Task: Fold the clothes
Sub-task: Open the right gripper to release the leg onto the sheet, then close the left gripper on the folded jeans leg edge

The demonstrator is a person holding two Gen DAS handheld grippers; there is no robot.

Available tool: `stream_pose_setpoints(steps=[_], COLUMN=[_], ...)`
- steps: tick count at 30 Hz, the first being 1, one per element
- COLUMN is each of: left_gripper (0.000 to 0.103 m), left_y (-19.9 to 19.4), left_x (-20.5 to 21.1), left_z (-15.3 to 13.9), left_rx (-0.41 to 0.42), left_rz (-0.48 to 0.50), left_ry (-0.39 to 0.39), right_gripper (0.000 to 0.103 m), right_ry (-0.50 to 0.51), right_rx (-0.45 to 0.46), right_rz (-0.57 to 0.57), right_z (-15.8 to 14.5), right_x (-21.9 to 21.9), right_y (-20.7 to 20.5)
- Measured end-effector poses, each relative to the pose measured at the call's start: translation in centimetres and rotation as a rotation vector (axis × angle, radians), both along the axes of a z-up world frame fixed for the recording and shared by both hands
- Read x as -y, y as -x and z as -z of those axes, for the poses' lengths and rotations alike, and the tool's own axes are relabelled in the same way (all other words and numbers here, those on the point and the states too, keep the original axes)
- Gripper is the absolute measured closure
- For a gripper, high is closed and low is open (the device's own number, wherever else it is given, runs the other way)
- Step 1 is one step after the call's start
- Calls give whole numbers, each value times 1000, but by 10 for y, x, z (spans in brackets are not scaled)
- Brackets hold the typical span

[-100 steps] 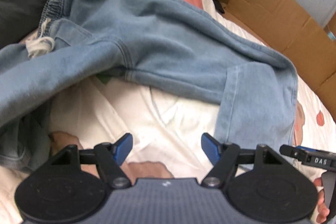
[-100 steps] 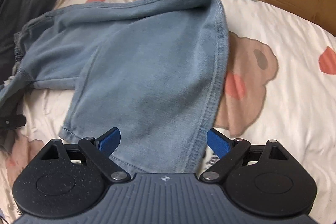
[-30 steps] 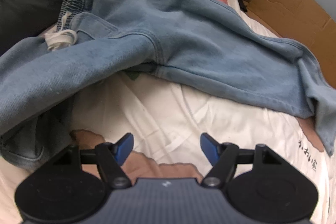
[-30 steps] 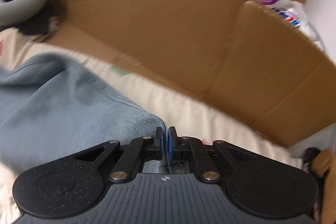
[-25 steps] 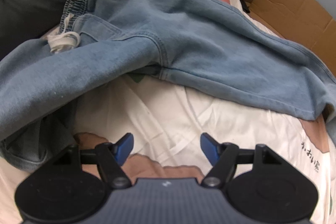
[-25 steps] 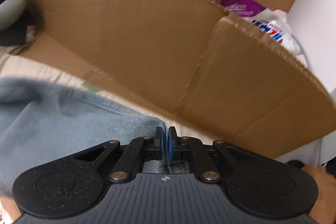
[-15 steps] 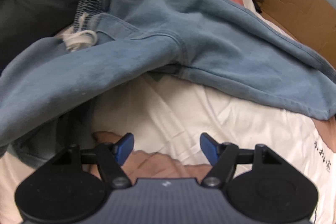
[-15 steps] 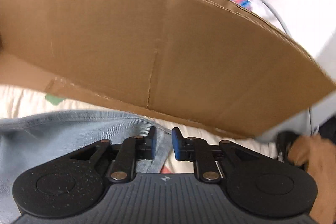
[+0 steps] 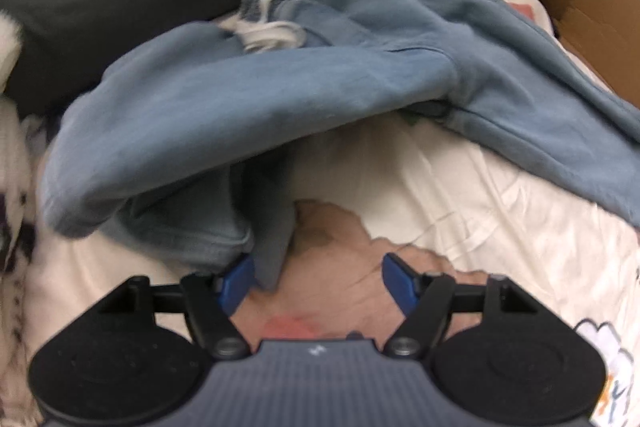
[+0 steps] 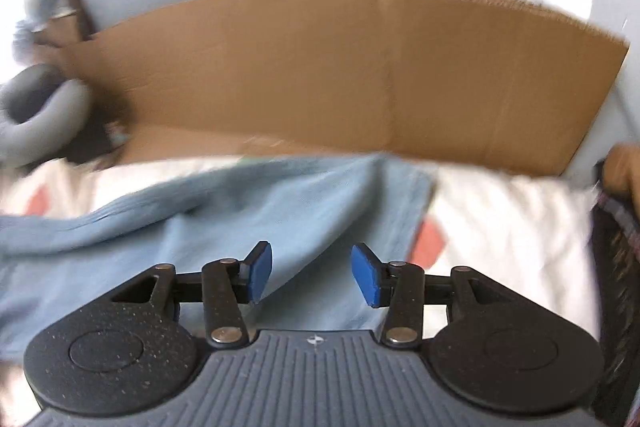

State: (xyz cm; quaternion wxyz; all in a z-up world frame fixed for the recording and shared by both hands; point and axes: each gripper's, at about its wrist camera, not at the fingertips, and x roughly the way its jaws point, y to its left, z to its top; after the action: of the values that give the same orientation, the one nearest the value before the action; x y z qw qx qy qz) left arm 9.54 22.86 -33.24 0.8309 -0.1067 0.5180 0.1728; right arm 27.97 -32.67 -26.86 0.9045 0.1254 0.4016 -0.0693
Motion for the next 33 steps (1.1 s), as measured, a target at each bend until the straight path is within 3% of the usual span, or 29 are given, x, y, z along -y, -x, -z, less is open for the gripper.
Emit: stream_pose_setpoints(steps=[7,13,17,21,26,33], left_gripper=[28,28,28,28,29,34], left_y=[15,29,33,25,21,16], left_x=[-11,-27,-41,-44,-44,-35], left_z=[-14,-3,3,13,21,30], left_rx=[27,8,44,64,92,140], left_rz=[-18,-48,-86,-93,-108,-72], left_ry=[-16,-33,5,-18,33,-28], right_gripper=[52,51,51,51,51,51], right_ry=[-50,-68,-61,-77,-103,-138], right_rx=[-5,-33,-59,-90,-120,-157], right_rz=[-137,-236,-287,-304,-299,-301], right_z=[-1,-1,3,10,19,30], right_x=[-45,-76,-95,-104,-109,-115], right_y=[28,48,63,74,90,107])
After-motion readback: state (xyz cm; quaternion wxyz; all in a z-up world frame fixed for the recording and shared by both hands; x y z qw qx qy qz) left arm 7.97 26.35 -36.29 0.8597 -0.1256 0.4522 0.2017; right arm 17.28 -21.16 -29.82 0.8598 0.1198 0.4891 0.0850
